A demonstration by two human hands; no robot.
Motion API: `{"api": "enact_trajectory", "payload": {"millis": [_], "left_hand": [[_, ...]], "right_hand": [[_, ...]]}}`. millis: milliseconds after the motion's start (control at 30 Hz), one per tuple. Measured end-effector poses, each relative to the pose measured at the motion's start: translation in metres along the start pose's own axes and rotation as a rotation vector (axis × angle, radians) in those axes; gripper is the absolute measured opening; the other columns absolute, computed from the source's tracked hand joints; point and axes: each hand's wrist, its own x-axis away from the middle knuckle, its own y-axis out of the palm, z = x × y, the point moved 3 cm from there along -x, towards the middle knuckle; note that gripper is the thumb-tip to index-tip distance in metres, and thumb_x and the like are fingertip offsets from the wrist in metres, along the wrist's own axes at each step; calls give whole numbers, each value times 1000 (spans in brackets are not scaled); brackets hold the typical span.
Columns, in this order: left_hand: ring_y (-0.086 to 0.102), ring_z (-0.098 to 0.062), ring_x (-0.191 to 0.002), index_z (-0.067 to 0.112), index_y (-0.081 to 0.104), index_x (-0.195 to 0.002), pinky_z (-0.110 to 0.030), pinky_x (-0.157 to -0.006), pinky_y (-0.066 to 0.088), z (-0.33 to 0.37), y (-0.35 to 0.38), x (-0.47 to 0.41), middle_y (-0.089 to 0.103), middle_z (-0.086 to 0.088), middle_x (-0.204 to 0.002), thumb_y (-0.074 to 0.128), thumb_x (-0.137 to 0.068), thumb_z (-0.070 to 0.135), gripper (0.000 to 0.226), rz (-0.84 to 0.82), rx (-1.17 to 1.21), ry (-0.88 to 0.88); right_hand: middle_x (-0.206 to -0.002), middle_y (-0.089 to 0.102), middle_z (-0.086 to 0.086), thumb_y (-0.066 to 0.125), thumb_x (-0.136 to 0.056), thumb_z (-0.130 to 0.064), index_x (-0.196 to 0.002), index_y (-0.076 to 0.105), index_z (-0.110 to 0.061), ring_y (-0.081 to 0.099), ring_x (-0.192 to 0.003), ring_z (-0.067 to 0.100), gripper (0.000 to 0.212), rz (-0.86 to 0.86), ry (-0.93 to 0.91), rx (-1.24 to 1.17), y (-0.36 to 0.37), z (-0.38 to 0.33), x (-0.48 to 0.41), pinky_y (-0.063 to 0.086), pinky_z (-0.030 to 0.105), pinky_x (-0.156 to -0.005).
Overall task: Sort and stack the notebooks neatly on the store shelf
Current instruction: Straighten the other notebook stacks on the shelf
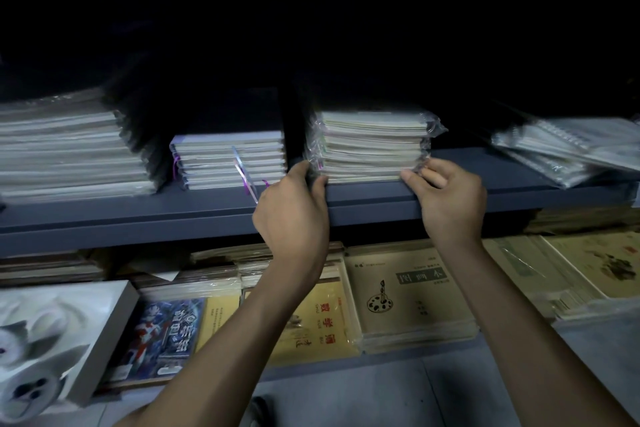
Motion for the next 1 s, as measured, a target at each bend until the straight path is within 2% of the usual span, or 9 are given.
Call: {"api": "enact_trajectory", "payload": {"millis": [167, 367, 600, 700, 867, 1000], "left_hand": [[70, -32, -93, 29, 72, -120, -40, -72, 52, 4, 9, 1, 77, -5, -89, 58, -104, 49, 29, 38, 148, -40], [70, -29, -89, 37, 75, -112, -41, -74, 54, 0, 15, -2, 77, 1, -85, 60, -101, 53, 25, 81, 196, -71], [71, -33, -91, 36, 73, -117, -36, -68, 45, 3, 16, -2, 77, -3, -88, 60, -102, 51, 25, 96, 98, -48], [70, -30, -94, 38, 71, -122, -35, -68, 44, -1, 16, -4, 77, 2, -91, 64, -100, 49, 26, 57, 66, -41], [71, -33, -94, 37, 71, -124, -35, -67, 43, 0, 17, -5, 78, -3, -93, 65, -100, 47, 27, 101, 18, -26], [72, -32, -89, 37, 71, -123, -39, -69, 50, 1, 17, -4, 78, -4, -88, 67, -99, 45, 25, 110, 29, -23]], "right_hand": [[-97, 75, -9, 87, -82, -26, -111, 77, -13, 73, -100, 3, 34, 15, -3, -33, 1, 1, -1, 57, 21, -88], [-96, 79, 1, 91, -77, -22, -106, 79, -9, 76, -93, 7, 34, 99, 29, -77, 7, 8, -5, 62, 31, -86], [-88, 70, -17, 89, -79, -22, -108, 79, -8, 73, -92, 1, 33, 100, -35, -39, 9, 2, -2, 62, 34, -88], [-96, 72, -16, 89, -79, -20, -113, 78, -11, 72, -97, -1, 37, 45, -53, -6, 7, 4, -2, 59, 39, -96], [-88, 70, -28, 91, -73, -25, -108, 80, -17, 73, -92, -3, 38, 107, -50, 21, 12, 8, -3, 54, 49, -100], [-93, 78, -14, 91, -72, -30, -106, 80, -20, 73, -91, -1, 37, 126, -37, 30, 15, 9, -4, 54, 48, -99]]}}
